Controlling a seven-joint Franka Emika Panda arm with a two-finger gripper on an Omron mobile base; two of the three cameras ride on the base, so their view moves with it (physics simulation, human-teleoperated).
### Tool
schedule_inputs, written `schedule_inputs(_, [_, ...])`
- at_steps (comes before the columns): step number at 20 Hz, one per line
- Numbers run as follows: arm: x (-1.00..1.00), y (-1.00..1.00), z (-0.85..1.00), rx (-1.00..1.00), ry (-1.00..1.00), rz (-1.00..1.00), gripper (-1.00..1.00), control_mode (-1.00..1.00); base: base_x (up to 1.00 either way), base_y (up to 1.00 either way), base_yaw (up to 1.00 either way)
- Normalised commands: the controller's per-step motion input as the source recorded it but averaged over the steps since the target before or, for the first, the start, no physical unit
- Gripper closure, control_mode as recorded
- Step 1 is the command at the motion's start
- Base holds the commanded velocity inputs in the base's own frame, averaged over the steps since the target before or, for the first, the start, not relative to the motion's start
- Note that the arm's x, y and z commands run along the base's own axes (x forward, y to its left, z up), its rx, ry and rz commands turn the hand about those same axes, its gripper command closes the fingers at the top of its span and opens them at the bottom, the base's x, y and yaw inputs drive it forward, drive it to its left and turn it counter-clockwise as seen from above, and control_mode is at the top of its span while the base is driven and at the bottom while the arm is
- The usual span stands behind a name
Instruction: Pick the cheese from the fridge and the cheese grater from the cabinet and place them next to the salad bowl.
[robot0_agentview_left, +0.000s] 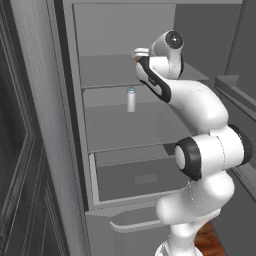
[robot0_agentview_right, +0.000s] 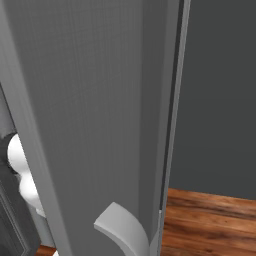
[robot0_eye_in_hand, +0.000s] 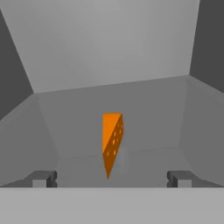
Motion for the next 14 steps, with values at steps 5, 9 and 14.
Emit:
schedule_inputs(5, [0.33,-0.03,-0.01,0.04,0.0,0.0,-1.0,-1.0,0.0,0.0,0.0])
schedule_inputs(9, [0.17,0.0,-0.08,0.07,0.05,0.0,-1.0,-1.0,0.0,0.0,0.0])
schedule_inputs(14, [0.11,0.0,-0.16,0.04,0.0,0.0,-1.0,-1.0,0.0,0.0,0.0])
